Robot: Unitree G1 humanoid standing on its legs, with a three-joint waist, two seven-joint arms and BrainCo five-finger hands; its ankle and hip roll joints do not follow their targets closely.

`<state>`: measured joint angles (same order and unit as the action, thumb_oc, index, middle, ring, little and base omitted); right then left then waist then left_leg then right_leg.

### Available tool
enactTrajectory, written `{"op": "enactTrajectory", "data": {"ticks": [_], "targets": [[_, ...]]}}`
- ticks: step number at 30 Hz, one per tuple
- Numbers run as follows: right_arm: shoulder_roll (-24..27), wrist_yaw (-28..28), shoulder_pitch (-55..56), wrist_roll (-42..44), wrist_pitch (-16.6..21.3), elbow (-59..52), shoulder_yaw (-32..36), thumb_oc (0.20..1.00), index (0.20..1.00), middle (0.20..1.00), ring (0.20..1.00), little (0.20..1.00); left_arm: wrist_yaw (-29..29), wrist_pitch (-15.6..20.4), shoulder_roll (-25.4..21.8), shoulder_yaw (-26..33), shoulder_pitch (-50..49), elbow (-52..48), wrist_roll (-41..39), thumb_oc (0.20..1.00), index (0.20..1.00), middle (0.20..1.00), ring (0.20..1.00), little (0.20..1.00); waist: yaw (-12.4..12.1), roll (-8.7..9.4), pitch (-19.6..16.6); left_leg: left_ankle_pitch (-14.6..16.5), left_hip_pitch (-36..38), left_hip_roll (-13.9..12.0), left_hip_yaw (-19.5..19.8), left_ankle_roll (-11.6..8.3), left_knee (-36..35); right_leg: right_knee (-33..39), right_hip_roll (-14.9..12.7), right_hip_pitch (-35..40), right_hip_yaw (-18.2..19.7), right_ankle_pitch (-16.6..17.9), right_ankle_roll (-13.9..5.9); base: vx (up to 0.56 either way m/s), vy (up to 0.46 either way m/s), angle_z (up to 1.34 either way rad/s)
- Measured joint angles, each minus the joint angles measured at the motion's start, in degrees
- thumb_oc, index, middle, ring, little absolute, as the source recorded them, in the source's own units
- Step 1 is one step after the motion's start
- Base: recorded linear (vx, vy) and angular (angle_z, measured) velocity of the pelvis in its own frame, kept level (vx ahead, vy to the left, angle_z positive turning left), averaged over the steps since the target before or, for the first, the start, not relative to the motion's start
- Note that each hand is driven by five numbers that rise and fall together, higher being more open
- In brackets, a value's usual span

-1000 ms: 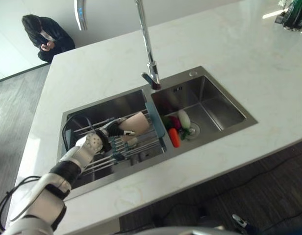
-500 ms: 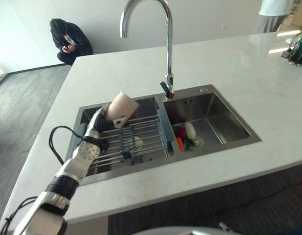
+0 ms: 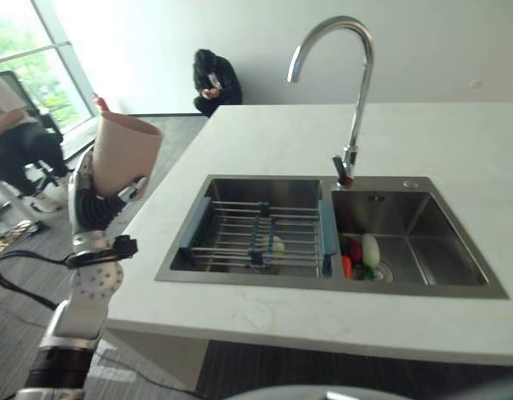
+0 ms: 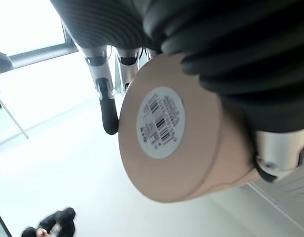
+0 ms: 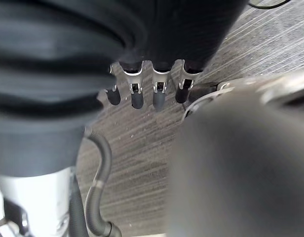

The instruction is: Place the dishes in the dishwasher.

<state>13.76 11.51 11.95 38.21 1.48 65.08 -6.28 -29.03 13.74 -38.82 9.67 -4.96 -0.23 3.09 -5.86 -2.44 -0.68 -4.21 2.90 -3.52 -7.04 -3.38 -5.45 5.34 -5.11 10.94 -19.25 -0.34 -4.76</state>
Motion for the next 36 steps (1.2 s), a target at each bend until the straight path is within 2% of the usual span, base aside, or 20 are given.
{"op": "enactTrajectory", "data": {"ticks": [4,6,7,9,10,12,13,14,15,17,18,20,21,23,26,29,30,32,33,36], "targets": [[0.7,-0.1,-3.3,0.0,-1.0,2.0,0.0,1.0,1.0,1.0,1.0,1.0,0.6,1.4,1.2,1.7,-1.9,1.6,-4.5,0.2,0.2,0.2,0.2,0.2,-4.0,-1.34,0.2,-2.0,-1.6,-1.3,4.1,-1.06,0.0,-0.3,2.3,0.7,-3.9,-1.0,1.27,-0.13,-0.134,0.59],[0.8,-0.1,-4.9,-0.2,-1.0,3.0,0.0,1.0,1.0,1.0,1.0,1.0,3.0,2.3,2.9,1.9,-1.8,0.8,-4.4,0.2,0.2,0.2,0.2,0.2,-5.7,-2.22,1.1,-5.9,-5.8,-2.2,10.3,-8.77,0.2,0.0,4.1,-1.4,-6.1,-2.1,4.6,-0.21,-0.116,1.3],[1.6,-0.2,-5.1,-0.9,-0.9,3.1,-0.1,1.0,1.0,1.0,1.0,1.0,3.4,2.4,3.4,2.2,-2.9,0.9,-4.4,0.2,0.2,0.2,0.2,0.2,-8.1,-3.01,1.6,-1.9,-6.0,-2.1,8.1,-8.06,0.0,0.0,4.0,-1.5,-8.1,-1.2,6.39,-0.25,-0.101,1.53],[2.3,-0.7,-5.3,-1.1,-0.8,4.8,0.0,1.0,1.0,1.0,1.0,1.0,3.4,5.4,3.4,6.2,-3.4,1.8,-4.1,0.2,0.2,0.2,0.2,0.2,-9.0,1.96,2.7,3.9,-4.9,2.0,-3.6,-4.19,17.9,0.0,-2.4,-1.6,-14.4,-0.8,6.4,-0.33,-0.021,1.51],[2.5,-0.8,-5.3,-1.1,-0.8,4.7,0.0,1.0,1.0,1.0,1.0,1.0,3.0,5.8,3.4,6.9,-3.4,1.8,-4.1,0.2,0.2,0.2,0.2,0.2,-9.0,1.99,2.7,5.8,-3.2,1.6,-4.6,-2.21,21.2,-0.8,-2.5,-1.8,-14.6,-0.7,6.44,-0.37,0.044,1.08],[3.1,-0.6,-4.3,-1.2,-0.4,1.6,0.6,1.0,1.0,1.0,1.0,1.0,3.1,6.8,3.8,5.1,1.4,2.9,-3.3,0.2,0.2,0.2,0.2,0.2,-3.9,1.22,8.1,4.7,-3.7,0.3,-10.8,1.49,27.9,-10.3,-6.8,-1.1,-20.6,-2.5,4.86,-0.33,0.141,1.96],[0.6,-0.3,-4.6,-2.3,-1.2,3.5,1.8,1.0,1.0,1.0,1.0,1.0,3.3,8.4,1.8,5.1,3.6,1.9,-2.0,0.2,0.2,0.2,0.2,0.2,-1.6,4.17,8.2,-1.3,-2.6,3.6,-12.0,-5.67,17.9,-10.9,-4.3,-5.6,-16.5,-6.4,4.08,-0.32,0.232,2.81],[-1.3,0.5,-4.6,-2.3,-0.4,4.6,3.7,1.0,1.0,1.0,1.0,1.0,3.6,8.9,-1.2,4.6,7.7,2.6,-1.8,0.2,0.2,0.2,0.2,0.2,0.3,9.59,8.1,-0.5,-3.7,5.6,-11.6,-9.82,18.0,-7.2,-6.1,-8.7,-15.5,-1.4,9.39,-0.41,0.385,2.35],[-0.1,0.7,-6.1,-2.4,0.2,5.7,5.1,1.0,1.0,1.0,1.0,1.0,4.4,8.2,-0.4,3.2,11.0,3.7,-1.9,0.2,0.2,0.2,0.2,0.2,0.8,7.23,10.0,5.2,-3.6,-0.3,-13.1,-7.76,29.4,-7.3,-5.2,-7.9,-17.7,0.0,8.92,-0.26,0.333,1.07],[3.7,0.9,-6.7,-2.8,1.2,4.9,6.7,1.0,1.0,1.0,1.0,1.0,5.4,8.1,0.2,3.3,10.5,3.7,-1.9,0.2,0.2,0.2,0.2,0.2,1.0,2.87,10.1,8.5,3.7,-5.3,-14.7,-9.66,28.1,-7.3,-4.5,-8.1,-17.5,1.0,8.47,-0.31,0.426,0.33],[5.6,0.9,-6.4,-3.4,1.9,3.7,6.8,1.0,1.0,1.0,1.0,1.0,5.9,8.2,0.6,2.4,11.3,3.9,-1.9,0.2,0.2,0.2,0.2,0.2,2.6,0.68,10.2,9.1,6.3,-4.5,-14.8,-8.99,22.1,-7.8,-5.9,-8.3,-18.7,1.9,7.49,-0.47,0.692,0.93],[5.8,0.7,-5.7,-3.3,1.7,2.7,9.0,1.0,1.0,1.0,1.0,1.0,9.2,8.2,1.0,0.9,12.2,3.0,-1.9,0.2,0.2,0.2,0.2,0.2,4.7,-2.06,9.5,8.3,9.9,2.2,-15.0,1.75,6.3,-9.5,-9.8,-10.2,-19.3,4.5,2.93,-0.43,0.647,1.33],[6.0,0.5,-5.0,-3.3,1.8,1.6,8.8,1.0,1.0,1.0,1.0,1.0,9.6,8.2,1.0,0.1,12.2,2.0,-1.9,0.2,0.2,0.2,0.2,0.2,4.6,-3.01,9.1,8.4,10.1,2.8,-12.8,3.69,2.9,-10.8,-10.4,-11.5,-19.4,5.0,1.67,-0.24,0.343,1.13],[4.8,0.2,-5.0,-3.2,1.9,1.8,9.8,1.0,1.0,1.0,1.0,1.0,11.2,8.4,0.6,-0.7,10.7,1.4,-2.0,0.2,0.2,0.2,0.2,0.2,3.6,-1.66,8.7,7.0,9.8,6.3,-9.9,5.87,0.6,-12.9,-13.6,-13.3,-16.2,6.1,-1.31,-0.34,0.356,0.74],[2.8,-0.1,-5.5,-3.3,2.9,1.4,5.9,1.0,1.0,1.0,1.0,1.0,13.3,8.6,-2.5,-0.5,7.5,1.3,-2.0,0.2,0.2,0.2,0.2,0.2,0.9,0.7,7.7,6.2,7.8,9.5,-7.6,7.57,0.6,-11.6,-17.6,-13.4,-19.4,9.4,-7.34,-0.3,0.285,0.48],[-0.4,-0.9,-5.7,-3.3,3.5,1.3,5.7,1.0,1.0,1.0,1.0,1.0,14.7,8.9,-5.7,-1.2,8.6,1.3,-2.0,0.2,0.2,0.2,0.2,0.2,1.0,2.58,6.6,5.0,6.1,11.5,-1.4,9.8,1.1,-14.7,-19.9,-12.2,-14.4,12.8,-6.63,-0.16,0.195,1.2],[0.2,-1.3,-4.5,-2.8,5.4,1.4,7.6,1.0,1.0,1.0,1.0,1.0,15.1,9.9,-5.3,-5.8,12.3,2.6,-2.1,0.2,0.2,0.2,0.2,0.2,2.8,1.25,6.6,4.4,5.5,12.1,5.2,11.38,2.8,-23.9,-20.3,-13.8,-1.1,9.7,-6.98,-0.09,0.122,2.46],[0.8,-1.2,-5.3,-2.1,5.4,1.6,6.8,1.0,1.0,1.0,1.0,1.0,14.7,11.8,-4.3,-10.5,14.8,3.3,-1.7,0.2,0.2,0.2,0.2,0.2,3.8,1.13,6.0,4.2,3.8,10.1,5.6,10.41,1.7,-27.3,-10.9,-16.0,9.1,-0.2,-7.52,-0.01,0.106,2.1],[0.6,-1.2,-4.6,-2.1,5.1,1.6,5.4,1.0,1.0,1.0,1.0,1.0,13.7,10.7,-2.3,-12.3,15.3,3.0,-1.6,0.2,0.2,0.2,0.2,0.2,4.3,1.73,5.8,3.2,3.7,9.8,5.6,9.22,1.6,-28.6,-5.0,-16.2,14.2,-5.3,-4.93,0.02,0.035,1.32],[0.4,-1.3,-4.2,-2.1,5.0,2.0,4.5,1.0,1.0,1.0,1.0,1.0,13.7,9.5,-1.8,-14.7,16.4,1.1,0.6,0.2,0.2,0.2,0.2,0.2,5.4,2.83,5.2,2.8,2.1,10.6,6.9,8.82,0.8,-25.4,4.9,-15.4,19.6,-9.3,0.69,0.04,-0.013,1.01]]}}
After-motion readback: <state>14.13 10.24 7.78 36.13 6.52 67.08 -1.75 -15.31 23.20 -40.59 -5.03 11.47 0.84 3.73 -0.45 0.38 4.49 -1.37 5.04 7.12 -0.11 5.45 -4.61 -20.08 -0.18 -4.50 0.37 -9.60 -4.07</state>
